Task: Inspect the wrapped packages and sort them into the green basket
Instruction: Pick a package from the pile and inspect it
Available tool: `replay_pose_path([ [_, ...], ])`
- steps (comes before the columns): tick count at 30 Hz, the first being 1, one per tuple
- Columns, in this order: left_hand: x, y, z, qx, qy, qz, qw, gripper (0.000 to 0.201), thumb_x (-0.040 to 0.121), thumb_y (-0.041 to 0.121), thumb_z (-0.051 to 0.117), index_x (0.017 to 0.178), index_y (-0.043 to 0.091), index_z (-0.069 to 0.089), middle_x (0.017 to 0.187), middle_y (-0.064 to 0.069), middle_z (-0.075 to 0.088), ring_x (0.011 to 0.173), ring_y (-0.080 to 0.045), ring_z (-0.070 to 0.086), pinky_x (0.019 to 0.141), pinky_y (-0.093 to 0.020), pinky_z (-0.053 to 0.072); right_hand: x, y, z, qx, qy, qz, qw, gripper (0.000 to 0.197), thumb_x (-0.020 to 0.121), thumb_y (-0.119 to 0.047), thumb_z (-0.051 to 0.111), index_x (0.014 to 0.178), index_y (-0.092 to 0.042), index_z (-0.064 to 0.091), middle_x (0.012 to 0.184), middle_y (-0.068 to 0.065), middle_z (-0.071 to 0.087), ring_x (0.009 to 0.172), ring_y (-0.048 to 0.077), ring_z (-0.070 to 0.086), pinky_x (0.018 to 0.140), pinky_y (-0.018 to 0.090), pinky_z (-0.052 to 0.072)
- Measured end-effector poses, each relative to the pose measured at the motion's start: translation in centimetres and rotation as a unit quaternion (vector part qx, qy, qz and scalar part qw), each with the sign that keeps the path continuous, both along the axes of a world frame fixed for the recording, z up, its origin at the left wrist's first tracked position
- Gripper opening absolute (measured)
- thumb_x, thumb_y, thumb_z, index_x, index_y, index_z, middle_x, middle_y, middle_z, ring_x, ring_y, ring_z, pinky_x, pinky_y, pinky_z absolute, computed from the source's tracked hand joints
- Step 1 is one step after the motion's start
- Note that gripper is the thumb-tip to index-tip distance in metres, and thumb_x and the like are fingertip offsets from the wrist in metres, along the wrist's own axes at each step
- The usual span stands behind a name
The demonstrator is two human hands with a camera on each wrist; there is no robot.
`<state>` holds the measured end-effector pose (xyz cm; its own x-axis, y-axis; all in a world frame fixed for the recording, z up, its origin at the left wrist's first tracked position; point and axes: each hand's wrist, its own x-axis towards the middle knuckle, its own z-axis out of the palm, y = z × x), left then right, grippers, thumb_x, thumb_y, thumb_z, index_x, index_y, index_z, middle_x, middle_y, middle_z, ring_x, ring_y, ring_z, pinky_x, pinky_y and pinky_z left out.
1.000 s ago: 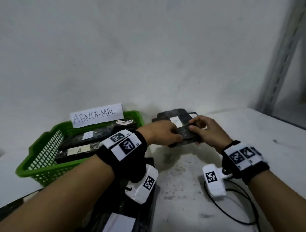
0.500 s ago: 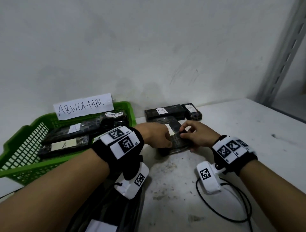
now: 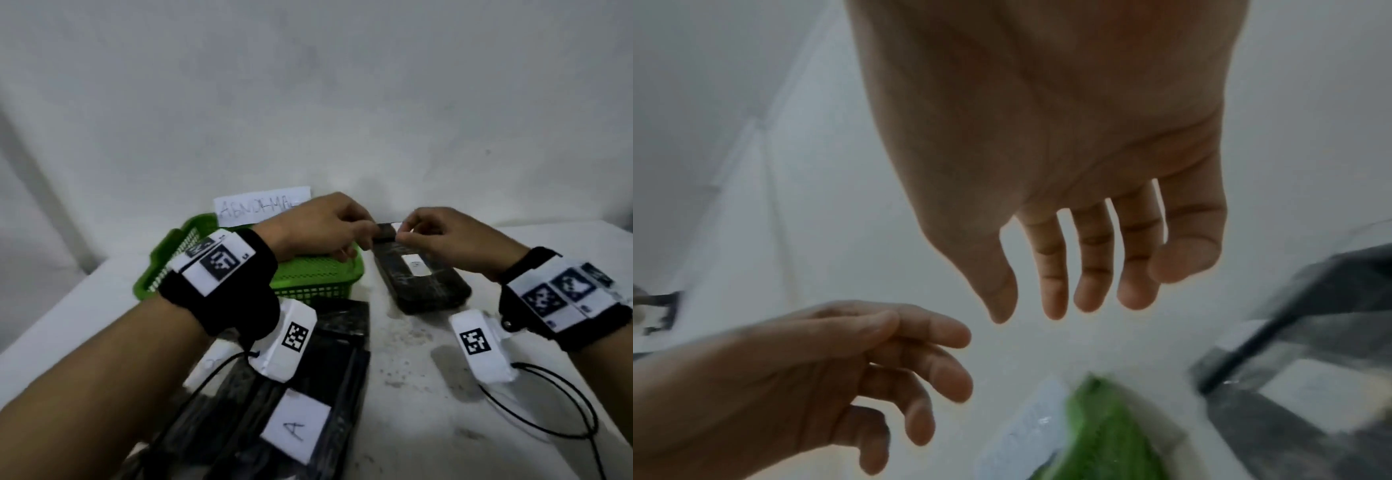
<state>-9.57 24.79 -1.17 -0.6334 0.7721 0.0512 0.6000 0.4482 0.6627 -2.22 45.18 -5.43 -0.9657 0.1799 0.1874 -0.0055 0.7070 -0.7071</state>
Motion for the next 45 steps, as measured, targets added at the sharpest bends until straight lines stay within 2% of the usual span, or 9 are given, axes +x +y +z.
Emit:
replay_pose_path([
  [4,1.0,-8.6,1.0,-0.005,0.023,0.062,0.998,0.027,0.103,0.027,0.049,0.111,0.012,0.070,0.094,0.001,0.076,0.074,-0.012,0.065,0.066,-0.028,0.055,-1.3,-7.3,3.2,0.055,0.016,0.095,0.994,0.024,0.088,-0.045,0.066,0.091,-0.021,0.068,0.079,-0.002,0.069,0.059,0.012,0.057,0.055,0.025,0.044],
  [8,1.8,-16.1,0.1,-0.050,0.029,0.108,0.992,0.026,0.101,0.033,0.050,0.112,0.019,0.070,0.093,0.006,0.077,0.073,-0.009,0.068,0.060,-0.024,0.053,-2.0,-14.4,4.2,0.126,-0.008,0.205,0.970,0.036,0.078,-0.060,0.062,0.089,-0.027,0.069,0.077,-0.007,0.067,0.068,0.009,0.060,0.072,0.038,0.053],
  [14,2.8,-23.3,-3.1,-0.142,0.060,0.194,0.969,0.018,0.093,0.041,0.063,0.103,0.028,0.071,0.099,0.008,0.073,0.074,-0.003,0.065,0.064,-0.021,0.050,-3.6,-22.8,3.0,0.263,-0.074,0.310,0.910,0.031,0.086,-0.051,0.072,0.108,-0.031,0.065,0.098,-0.011,0.068,0.081,0.005,0.060,0.068,0.023,0.043],
  [22,4.4,-23.2,-6.7,-0.276,-0.035,0.181,0.943,0.034,0.086,0.051,0.070,0.076,0.024,0.052,0.065,0.009,0.061,0.056,-0.014,0.066,0.055,-0.021,0.049,-4.8,-26.0,0.1,0.391,-0.147,0.287,0.862,0.059,0.072,-0.049,0.085,0.119,-0.026,0.059,0.113,-0.003,0.062,0.100,0.018,0.059,0.092,0.039,0.052],
  [27,4.3,-24.2,-7.1,-0.177,-0.112,0.190,0.959,0.027,0.089,0.042,0.070,0.100,0.021,0.058,0.097,-0.001,0.066,0.084,-0.017,0.066,0.066,-0.028,0.056,-4.3,-26.0,0.3,0.394,-0.125,0.274,0.868,0.064,0.073,-0.054,0.082,0.125,-0.027,0.055,0.117,-0.003,0.059,0.104,0.019,0.058,0.094,0.038,0.050],
  [31,4.4,-26.4,-5.2,-0.027,-0.146,0.251,0.957,0.031,0.091,0.021,0.070,0.120,0.025,0.061,0.107,-0.006,0.063,0.093,-0.026,0.066,0.080,-0.039,0.058,-3.8,-25.6,1.0,0.329,-0.083,0.271,0.901,0.074,0.077,-0.058,0.077,0.137,-0.028,0.045,0.114,-0.007,0.050,0.104,0.015,0.053,0.086,0.031,0.042],
  [37,4.3,-29.4,-1.7,0.113,-0.063,0.246,0.961,0.034,0.090,-0.004,0.065,0.108,0.025,0.070,0.096,-0.006,0.049,0.087,-0.024,0.061,0.078,-0.033,0.054,-4.2,-23.9,1.0,0.229,0.009,0.202,0.952,0.097,0.073,-0.064,0.074,0.150,-0.025,0.031,0.145,0.003,0.044,0.132,0.023,0.046,0.109,0.043,0.042],
  [41,3.5,-29.5,-0.3,0.215,-0.054,0.213,0.952,0.035,0.089,-0.002,0.066,0.112,0.023,0.065,0.102,-0.008,0.048,0.087,-0.019,0.063,0.076,-0.026,0.056,-3.6,-21.8,1.1,0.033,0.014,0.191,0.981,0.085,0.073,-0.068,0.064,0.145,-0.032,0.038,0.124,-0.009,0.064,0.109,0.009,0.066,0.091,0.029,0.052],
  [45,1.6,-26.4,-0.5,0.361,-0.023,0.238,0.901,0.047,0.082,0.015,0.077,0.124,0.026,0.060,0.107,-0.004,0.059,0.089,-0.014,0.067,0.083,-0.029,0.057,-3.5,-20.2,0.4,-0.223,0.070,0.206,0.950,0.056,0.076,-0.044,0.068,0.128,-0.023,0.059,0.108,-0.010,0.077,0.101,0.006,0.073,0.078,0.017,0.056],
])
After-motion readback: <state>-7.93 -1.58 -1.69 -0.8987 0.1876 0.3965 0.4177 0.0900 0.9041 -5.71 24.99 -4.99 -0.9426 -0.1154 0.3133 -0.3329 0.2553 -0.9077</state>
